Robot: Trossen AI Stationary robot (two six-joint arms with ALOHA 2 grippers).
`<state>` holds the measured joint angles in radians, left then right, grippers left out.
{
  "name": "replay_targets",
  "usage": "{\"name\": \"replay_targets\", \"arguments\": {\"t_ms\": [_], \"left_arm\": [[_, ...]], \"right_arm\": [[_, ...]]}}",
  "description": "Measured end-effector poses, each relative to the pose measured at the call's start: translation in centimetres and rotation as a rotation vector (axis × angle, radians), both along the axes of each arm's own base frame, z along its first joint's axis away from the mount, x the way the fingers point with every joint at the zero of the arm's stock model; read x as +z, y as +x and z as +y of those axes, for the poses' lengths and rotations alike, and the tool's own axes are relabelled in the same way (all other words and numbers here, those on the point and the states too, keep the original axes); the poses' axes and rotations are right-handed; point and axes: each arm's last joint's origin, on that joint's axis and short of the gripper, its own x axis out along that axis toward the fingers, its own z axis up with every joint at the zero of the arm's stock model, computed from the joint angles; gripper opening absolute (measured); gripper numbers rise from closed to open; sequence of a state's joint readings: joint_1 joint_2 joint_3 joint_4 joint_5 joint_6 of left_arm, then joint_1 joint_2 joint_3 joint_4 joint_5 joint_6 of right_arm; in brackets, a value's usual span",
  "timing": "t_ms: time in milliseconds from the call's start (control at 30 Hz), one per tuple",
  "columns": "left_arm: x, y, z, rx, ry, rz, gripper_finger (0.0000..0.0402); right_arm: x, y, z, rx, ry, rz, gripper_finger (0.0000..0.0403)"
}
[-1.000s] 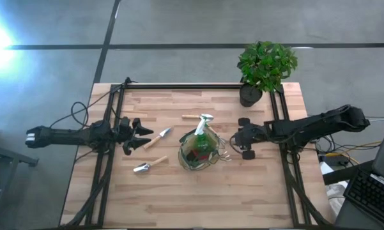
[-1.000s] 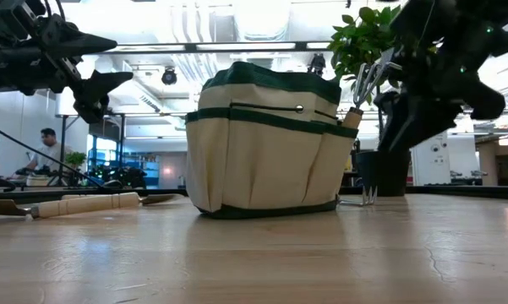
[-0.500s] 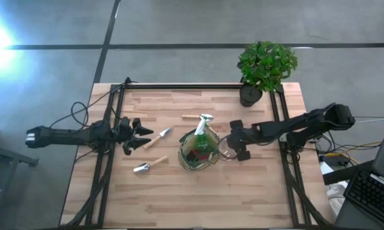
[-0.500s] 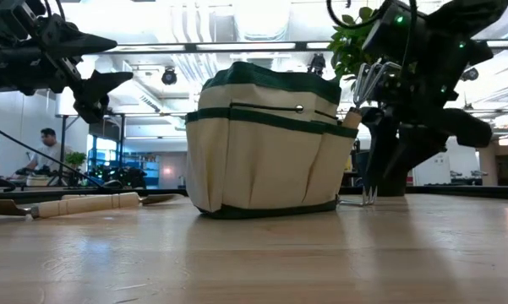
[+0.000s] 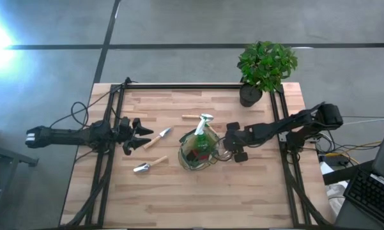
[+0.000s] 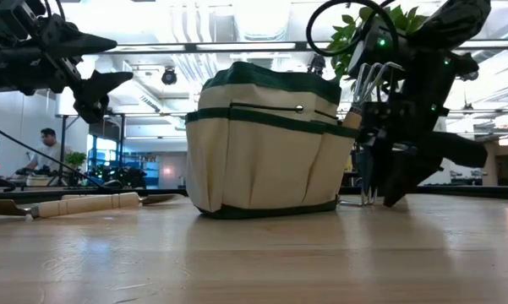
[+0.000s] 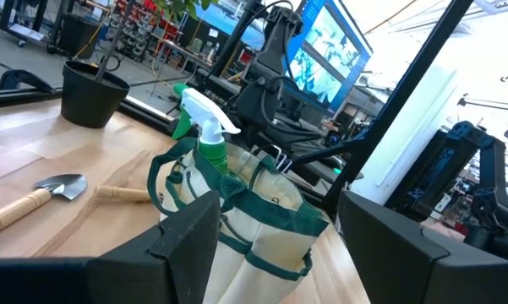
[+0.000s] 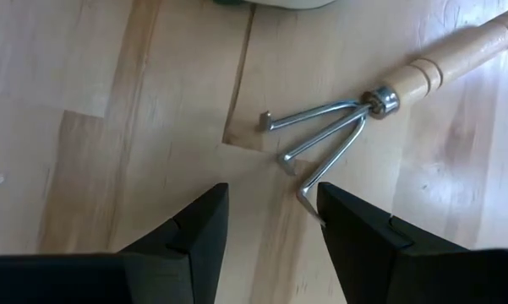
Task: Pick & Place Garden tools in Gardening bag
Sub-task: Put the brown hand rake into the green gardening bag
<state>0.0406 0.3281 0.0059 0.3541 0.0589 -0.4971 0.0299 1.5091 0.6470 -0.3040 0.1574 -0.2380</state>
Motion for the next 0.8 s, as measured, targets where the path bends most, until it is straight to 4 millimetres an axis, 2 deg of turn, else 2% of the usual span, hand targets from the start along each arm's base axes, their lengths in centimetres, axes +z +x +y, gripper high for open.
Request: {"name": "replay_targets", "arguments": {"t_ms": [800], "left_arm": [[0.00,0.00,0.00,0.000,0.000,0.000,0.0245]], "right_arm": [[0.34,0.51,0.05,-0.022,0.023,-0.022,0.0113]]}}
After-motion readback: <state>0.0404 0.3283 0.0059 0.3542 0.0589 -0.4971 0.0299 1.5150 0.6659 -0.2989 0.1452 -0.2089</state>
